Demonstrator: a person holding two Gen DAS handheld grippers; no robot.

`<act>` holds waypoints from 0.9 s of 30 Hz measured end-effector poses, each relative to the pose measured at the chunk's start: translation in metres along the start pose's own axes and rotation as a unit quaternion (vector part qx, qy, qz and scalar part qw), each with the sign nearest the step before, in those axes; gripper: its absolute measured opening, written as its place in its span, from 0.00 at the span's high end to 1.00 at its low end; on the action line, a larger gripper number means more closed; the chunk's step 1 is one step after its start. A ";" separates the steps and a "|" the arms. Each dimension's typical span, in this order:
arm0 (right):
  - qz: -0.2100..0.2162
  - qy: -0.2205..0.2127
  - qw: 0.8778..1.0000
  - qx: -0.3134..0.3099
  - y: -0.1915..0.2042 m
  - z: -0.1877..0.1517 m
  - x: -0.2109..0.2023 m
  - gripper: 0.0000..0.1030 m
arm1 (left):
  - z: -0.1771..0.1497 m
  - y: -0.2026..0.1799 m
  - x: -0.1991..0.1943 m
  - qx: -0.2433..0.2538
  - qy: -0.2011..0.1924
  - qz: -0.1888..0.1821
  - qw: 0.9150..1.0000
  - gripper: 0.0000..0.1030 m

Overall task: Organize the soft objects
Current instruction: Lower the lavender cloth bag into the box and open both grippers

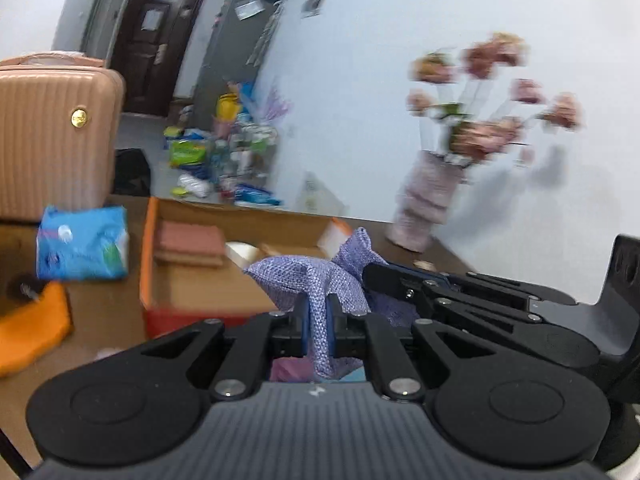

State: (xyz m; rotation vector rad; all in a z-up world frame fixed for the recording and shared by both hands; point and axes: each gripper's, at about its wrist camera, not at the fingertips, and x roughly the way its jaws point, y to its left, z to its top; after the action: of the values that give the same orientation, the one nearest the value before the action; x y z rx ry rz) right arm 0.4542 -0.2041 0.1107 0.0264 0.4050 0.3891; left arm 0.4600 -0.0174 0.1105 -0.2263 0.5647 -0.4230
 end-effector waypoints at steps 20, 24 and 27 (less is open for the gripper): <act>0.025 0.205 0.972 0.111 -0.038 -0.021 0.202 0.71 | 0.014 0.073 0.121 0.083 0.084 0.127 0.985 0.63; 0.010 0.183 0.978 0.101 -0.042 -0.001 0.171 0.59 | 0.027 0.067 0.096 0.087 0.068 0.137 0.984 0.61; 0.001 0.160 0.984 0.082 -0.046 0.021 0.132 0.56 | 0.039 0.054 0.068 0.097 0.048 0.145 0.983 0.60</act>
State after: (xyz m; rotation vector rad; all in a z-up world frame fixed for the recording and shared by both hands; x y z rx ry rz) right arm 0.5908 -0.1958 0.0756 0.1261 0.7543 0.3608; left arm 0.5509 0.0037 0.0935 0.0652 0.6359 -0.2045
